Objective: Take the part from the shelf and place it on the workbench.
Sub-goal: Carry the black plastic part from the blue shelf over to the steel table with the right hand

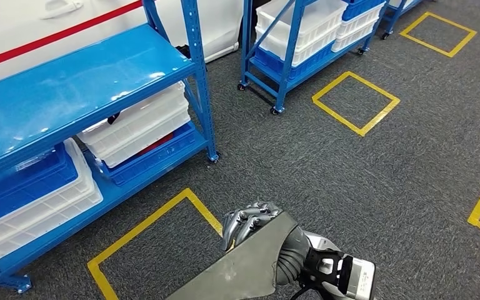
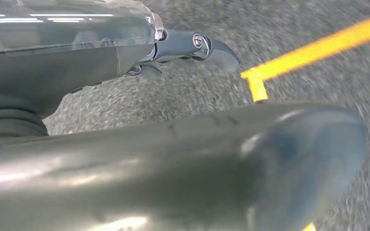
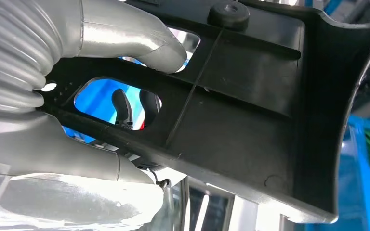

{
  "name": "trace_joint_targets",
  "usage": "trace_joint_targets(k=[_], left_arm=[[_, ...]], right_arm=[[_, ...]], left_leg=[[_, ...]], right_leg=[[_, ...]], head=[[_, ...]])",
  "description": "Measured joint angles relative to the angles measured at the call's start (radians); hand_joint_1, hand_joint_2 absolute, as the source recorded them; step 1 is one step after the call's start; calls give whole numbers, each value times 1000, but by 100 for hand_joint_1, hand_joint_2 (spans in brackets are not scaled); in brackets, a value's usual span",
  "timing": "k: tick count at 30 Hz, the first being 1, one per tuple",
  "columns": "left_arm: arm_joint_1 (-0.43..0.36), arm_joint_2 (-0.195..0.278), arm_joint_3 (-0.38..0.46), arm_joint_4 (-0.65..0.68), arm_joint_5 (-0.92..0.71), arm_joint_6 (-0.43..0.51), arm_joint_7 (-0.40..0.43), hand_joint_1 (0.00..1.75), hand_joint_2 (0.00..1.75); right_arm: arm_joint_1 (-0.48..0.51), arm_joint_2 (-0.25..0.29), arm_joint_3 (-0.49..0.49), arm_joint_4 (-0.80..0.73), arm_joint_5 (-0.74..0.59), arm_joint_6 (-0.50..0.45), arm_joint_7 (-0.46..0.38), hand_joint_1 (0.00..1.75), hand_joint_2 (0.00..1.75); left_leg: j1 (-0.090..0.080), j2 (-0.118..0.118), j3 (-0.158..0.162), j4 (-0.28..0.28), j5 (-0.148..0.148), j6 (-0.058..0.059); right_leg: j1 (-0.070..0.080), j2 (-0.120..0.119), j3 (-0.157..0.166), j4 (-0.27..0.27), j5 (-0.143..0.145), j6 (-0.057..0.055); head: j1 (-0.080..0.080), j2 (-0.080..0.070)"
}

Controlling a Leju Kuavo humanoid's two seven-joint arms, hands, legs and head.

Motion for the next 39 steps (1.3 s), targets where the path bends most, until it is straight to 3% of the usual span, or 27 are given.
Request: trace_joint_targets(k=[2,4,5,7,9,10,11,12,14,16,18,20,22,24,26,27,28,29,31,32,33,35,37,39], left_arm=[[-1,2,0,0,-9,-11,-14,0,0],[-2,5,0,0,-16,-23,-24,0,0],[-4,7,0,0,-19,-28,-27,0,0],[-6,8,-1,0,-25,-33,-28,0,0],[-5,8,-1,0,-30,-30,-22,0,0],[-5,8,-1,0,-33,-25,-17,0,0],[-5,7,-1,0,-34,-19,-12,0,0],[-6,5,-1,1,-35,-13,-6,0,0],[-9,2,-2,1,-36,-3,4,0,0],[-12,0,-2,2,-38,2,12,0,0],[-14,-1,-2,2,-41,0,19,0,0],[-16,-1,-3,2,-44,-9,21,0,0],[-19,-3,-3,2,-46,-18,18,0,0],[-18,-4,-4,3,-46,-21,16,0,0],[-16,-5,-4,3,-46,-21,15,0,0],[-15,-5,-4,3,-46,-22,13,0,0],[-16,-6,-4,3,-46,-25,11,0,0],[-17,-7,-4,3,-47,-29,8,0,0],[-18,-10,-4,4,-49,-37,6,0,0],[-18,-12,-4,4,-50,-39,6,0,0],[-18,-14,-4,5,-50,-40,7,0,0],[-19,-20,-4,6,-49,-40,7,0,0],[-21,-26,-4,6,-45,-40,6,0,0],[-20,-32,-4,8,-44,-40,5,0,0]], right_arm=[[1,3,-4,-24,-3,-9,-1,127,175],[6,3,-21,-58,-10,-19,-2,127,175],[8,3,-34,-77,-13,-23,-2,127,175],[5,2,-67,-112,-20,-27,-3,127,175],[-2,0,-100,-131,-24,-29,-4,127,175],[-4,-1,-115,-135,-23,-30,-5,127,175],[-5,-3,-128,-138,-19,-32,-5,127,175],[-6,-5,-139,-140,-14,-35,-5,127,175],[-9,-9,-152,-146,-2,-45,-5,127,175],[-14,-11,-159,-153,7,-63,-5,127,175],[-15,-15,-169,-165,11,-81,-5,127,175],[-13,-24,-183,-178,11,-93,-7,127,175],[-11,-35,-195,-189,11,-100,-9,127,175],[-11,-42,-202,-196,11,-103,-10,127,175],[-8,-46,-205,-198,12,-105,-10,127,175],[-7,-48,-206,-198,14,-105,-10,127,175],[-6,-49,-207,-200,19,-106,-7,127,175],[-6,-50,-207,-204,24,-107,-2,127,175],[-7,-51,-206,-216,35,-107,10,127,175],[-7,-51,-206,-222,39,-107,14,127,175],[-7,-51,-205,-226,41,-107,17,127,175],[-6,-54,-204,-231,44,-106,21,127,175],[-7,-56,-204,-233,45,-105,21,127,175],[-7,-57,-203,-234,45,-104,21,127,175]], left_leg=[[-5,16,0,4,-4,-8],[-7,34,2,4,-7,-17],[-5,32,1,8,-12,-23],[0,-10,-18,60,-51,-33],[6,-55,-71,185,-117,-41],[8,-62,-99,249,-142,-43],[10,-64,-117,289,-150,-45],[12,-65,-119,294,-138,-46],[18,-79,-74,194,-70,-46],[23,-117,-15,67,-21,-43],[20,-135,6,17,-16,-35],[19,-116,6,8,-11,-21],[19,-95,8,-3,-2,-5],[16,-72,7,-9,3,5],[12,-46,5,-8,2,7],[11,-33,4,-8,2,7],[10,-21,4,-7,1,7],[10,-11,4,-6,0,5],[6,8,6,-2,-6,-2],[3,15,6,0,-8,-7],[0,24,7,2,-11,-12],[-1,44,10,1,-14,-22],[4,24,6,22,-35,-33],[10,-31,-34,118,-93,-41]], right_leg=[[8,-26,34,-71,12,-12],[9,-8,31,-78,15,-22],[7,2,31,-81,18,-26],[2,22,31,-88,25,-37],[0,44,30,-89,29,-42],[0,56,29,-88,30,-43],[0,69,28,-87,30,-43],[-1,82,28,-86,31,-42],[-1,107,30,-83,32,-40],[-1,130,27,-79,33,-32],[-3,151,17,-77,38,-17],[-8,162,9,-77,43,-3],[-6,123,-8,-45,19,4],[-3,70,-57,60,-43,7],[-6,56,-113,181,-92,11],[-7,54,-121,203,-92,12],[-9,51,-109,185,-74,12],[-9,42,-79,130,-43,11],[-5,-1,-3,-10,6,5],[-1,-17,19,-54,16,1],[3,-25,27,-76,17,-4],[6,-4,25,-81,19,-14],[2,18,26,-87,25,-25],[-2,38,28,-91,29,-33]], head=[[-1,0],[-1,0],[-1,0],[-1,0],[-2,0],[-2,0],[-2,0],[-2,0],[-2,0],[-1,0],[-1,0],[-1,0],[2,0],[6,0],[7,0],[7,0],[8,0],[7,0],[7,0],[6,0],[6,0],[5,0],[5,0],[4,0]])
